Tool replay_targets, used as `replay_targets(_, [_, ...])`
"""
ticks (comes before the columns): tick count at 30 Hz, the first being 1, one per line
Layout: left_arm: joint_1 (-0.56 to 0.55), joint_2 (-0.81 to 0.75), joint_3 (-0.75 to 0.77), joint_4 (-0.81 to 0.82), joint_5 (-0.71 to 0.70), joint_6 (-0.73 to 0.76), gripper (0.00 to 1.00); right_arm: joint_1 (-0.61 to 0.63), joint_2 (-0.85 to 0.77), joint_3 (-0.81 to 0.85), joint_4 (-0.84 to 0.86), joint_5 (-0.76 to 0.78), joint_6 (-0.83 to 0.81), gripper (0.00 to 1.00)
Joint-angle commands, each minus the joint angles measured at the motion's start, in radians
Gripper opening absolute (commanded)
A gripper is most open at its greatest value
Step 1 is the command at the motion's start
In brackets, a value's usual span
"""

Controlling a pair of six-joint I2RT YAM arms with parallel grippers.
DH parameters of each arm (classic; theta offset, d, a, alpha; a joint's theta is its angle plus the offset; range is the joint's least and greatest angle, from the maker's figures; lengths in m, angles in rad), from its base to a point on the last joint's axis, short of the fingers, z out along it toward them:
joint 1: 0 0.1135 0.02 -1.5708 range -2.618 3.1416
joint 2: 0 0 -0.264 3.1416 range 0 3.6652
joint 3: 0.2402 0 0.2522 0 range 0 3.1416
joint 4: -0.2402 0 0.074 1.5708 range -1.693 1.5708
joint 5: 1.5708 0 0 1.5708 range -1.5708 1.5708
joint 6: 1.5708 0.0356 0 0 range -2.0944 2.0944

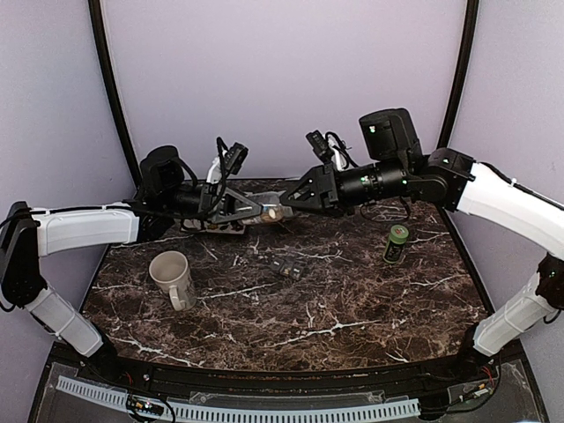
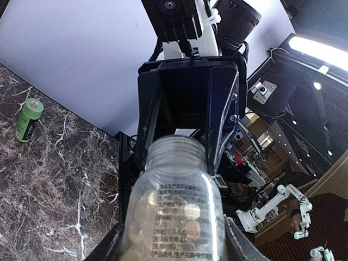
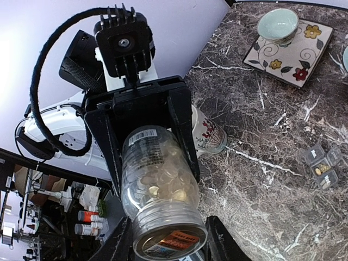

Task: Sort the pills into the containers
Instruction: Screw the lid of the pill bottle onto the pill bottle.

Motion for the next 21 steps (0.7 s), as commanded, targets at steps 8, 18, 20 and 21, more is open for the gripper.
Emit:
replay_targets(8, [-0.052,-0.065,0.061,-0.029,-0.097,0.136,0.00,0.025,0.062,-0.031,0.171,-0.099,0.216,0.15])
replay_targets(18, [-0.063,-0.159,0.045,-0.160,-0.221,0.329,0.00,0.022,0.083,-0.077,0.256,-0.193,0.400,0.12])
replay_targets(20, [-0.066,-0.169,0.050,-0.188,-0.236,0.362,0.00,0.020,0.085,-0.089,0.274,-0.210,0.435,0.12])
replay_targets(21, [-0.070,-0.176,0.053,-0.207,-0.248,0.386,0.00,0.021,0.084,-0.093,0.280,-0.217,0.450,0.11])
